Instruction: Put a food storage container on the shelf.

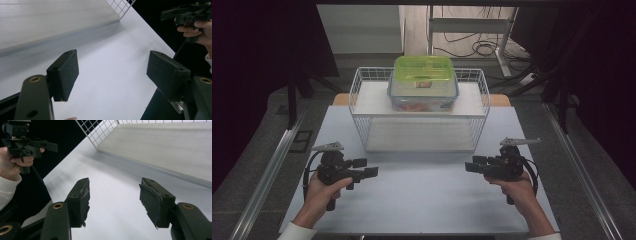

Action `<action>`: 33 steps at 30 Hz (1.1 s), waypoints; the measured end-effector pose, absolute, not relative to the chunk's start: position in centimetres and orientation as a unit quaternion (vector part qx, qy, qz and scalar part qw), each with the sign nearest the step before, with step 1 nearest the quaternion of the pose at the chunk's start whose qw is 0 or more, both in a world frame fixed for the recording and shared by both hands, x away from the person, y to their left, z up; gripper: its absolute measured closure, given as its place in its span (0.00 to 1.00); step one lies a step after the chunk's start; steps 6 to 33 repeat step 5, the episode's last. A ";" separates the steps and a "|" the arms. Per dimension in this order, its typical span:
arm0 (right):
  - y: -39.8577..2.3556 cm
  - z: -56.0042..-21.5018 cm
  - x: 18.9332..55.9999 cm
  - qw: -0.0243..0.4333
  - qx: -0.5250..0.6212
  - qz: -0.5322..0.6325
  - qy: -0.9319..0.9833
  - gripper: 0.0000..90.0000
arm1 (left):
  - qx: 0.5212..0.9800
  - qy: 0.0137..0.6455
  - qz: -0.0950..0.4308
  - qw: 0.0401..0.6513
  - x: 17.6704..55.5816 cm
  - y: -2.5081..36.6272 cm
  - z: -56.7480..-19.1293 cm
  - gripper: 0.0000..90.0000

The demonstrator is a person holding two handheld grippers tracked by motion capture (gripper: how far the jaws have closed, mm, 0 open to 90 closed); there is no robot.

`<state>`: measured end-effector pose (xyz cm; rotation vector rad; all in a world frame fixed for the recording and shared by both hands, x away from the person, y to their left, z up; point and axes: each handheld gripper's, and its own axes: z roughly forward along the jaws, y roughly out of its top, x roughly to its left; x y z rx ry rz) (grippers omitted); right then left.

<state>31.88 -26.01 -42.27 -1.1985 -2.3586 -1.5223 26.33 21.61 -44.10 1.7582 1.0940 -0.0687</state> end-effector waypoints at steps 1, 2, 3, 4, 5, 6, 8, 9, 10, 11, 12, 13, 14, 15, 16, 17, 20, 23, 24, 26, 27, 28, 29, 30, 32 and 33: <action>-26.0 -42.4 31.9 0.044 -0.393 -0.495 -0.774 0.44 | 0.730 0.453 -0.027 0.511 26.3 21.5 -44.1 0.28; -26.1 -42.4 31.9 0.039 -0.391 -0.494 -0.776 0.44 | 0.730 0.453 -0.027 0.512 26.3 21.5 -44.1 0.28; -26.2 -42.3 31.8 0.035 -0.392 -0.497 -0.773 0.44 | 0.729 0.453 -0.026 0.513 26.3 21.4 -44.1 0.28; -26.4 -42.2 31.7 0.034 -0.391 -0.502 -0.770 0.43 | 0.727 0.454 -0.027 0.514 26.2 21.4 -44.0 0.28; -26.5 -42.1 31.6 0.032 -0.391 -0.504 -0.769 0.43 | 0.727 0.453 -0.026 0.515 26.1 21.4 -44.0 0.28; -26.5 -42.1 31.6 0.032 -0.391 -0.504 -0.769 0.43 | 0.727 0.453 -0.026 0.515 26.1 21.4 -44.0 0.28; -26.5 -42.1 31.6 0.032 -0.391 -0.504 -0.769 0.43 | 0.727 0.453 -0.026 0.515 26.1 21.4 -44.0 0.28; -26.5 -42.1 31.6 0.032 -0.391 -0.504 -0.769 0.43 | 0.727 0.453 -0.026 0.515 26.1 21.4 -44.0 0.28; -26.5 -42.1 31.6 0.032 -0.391 -0.504 -0.769 0.43 | 0.727 0.453 -0.026 0.515 26.1 21.4 -44.0 0.28; -26.5 -42.1 31.6 0.032 -0.391 -0.504 -0.769 0.43 | 0.727 0.453 -0.026 0.515 26.1 21.4 -44.0 0.28; -26.5 -42.1 31.6 0.032 -0.391 -0.504 -0.769 0.43 | 0.727 0.453 -0.026 0.515 26.1 21.4 -44.0 0.28; -26.5 -42.1 31.6 0.032 -0.391 -0.504 -0.769 0.43 | 0.727 0.453 -0.026 0.515 26.1 21.4 -44.0 0.28; -26.5 -42.1 31.6 0.032 -0.391 -0.504 -0.769 0.43 | 0.727 0.453 -0.026 0.515 26.1 21.4 -44.0 0.28; -26.5 -42.1 31.6 0.032 -0.391 -0.504 -0.769 0.43 | 0.727 0.453 -0.026 0.515 26.1 21.4 -44.0 0.28; -26.5 -42.1 31.6 0.032 -0.391 -0.504 -0.769 0.43 | 0.727 0.453 -0.026 0.515 26.1 21.4 -44.0 0.28; -26.5 -42.1 31.6 0.032 -0.391 -0.504 -0.769 0.43 | 0.727 0.453 -0.026 0.515 26.1 21.4 -44.0 0.28; -26.5 -42.1 31.6 0.032 -0.391 -0.504 -0.769 0.43 | 0.727 0.453 -0.026 0.515 26.1 21.4 -44.0 0.28; -26.5 -42.1 31.6 0.032 -0.391 -0.504 -0.769 0.43 | 0.727 0.453 -0.026 0.515 26.1 21.4 -44.0 0.28; -26.5 -42.1 31.6 0.032 -0.391 -0.504 -0.769 0.43 | 0.727 0.453 -0.026 0.515 26.1 21.4 -44.0 0.28; -26.5 -42.1 31.6 0.032 -0.391 -0.504 -0.769 0.43 | 0.727 0.453 -0.026 0.515 26.1 21.4 -44.0 0.28; -26.5 -42.1 31.6 0.032 -0.391 -0.504 -0.769 0.43 | 0.727 0.453 -0.026 0.515 26.1 21.4 -44.0 0.28; -26.5 -42.1 31.6 0.032 -0.391 -0.504 -0.769 0.43 | 0.727 0.453 -0.026 0.515 26.1 21.4 -44.0 0.28; -26.5 -42.1 31.6 0.032 -0.391 -0.504 -0.769 0.43 | 0.727 0.453 -0.026 0.515 26.1 21.4 -44.0 0.28; -26.5 -42.1 31.6 0.032 -0.391 -0.504 -0.769 0.43 | 0.727 0.453 -0.026 0.515 26.1 21.4 -44.0 0.28; -26.5 -42.1 31.6 0.032 -0.391 -0.504 -0.769 0.43 | 0.727 0.453 -0.026 0.515 26.1 21.4 -44.0 0.28; -26.5 -42.1 31.6 0.032 -0.391 -0.504 -0.769 0.43 | 0.727 0.453 -0.026 0.515 26.1 21.4 -44.0 0.28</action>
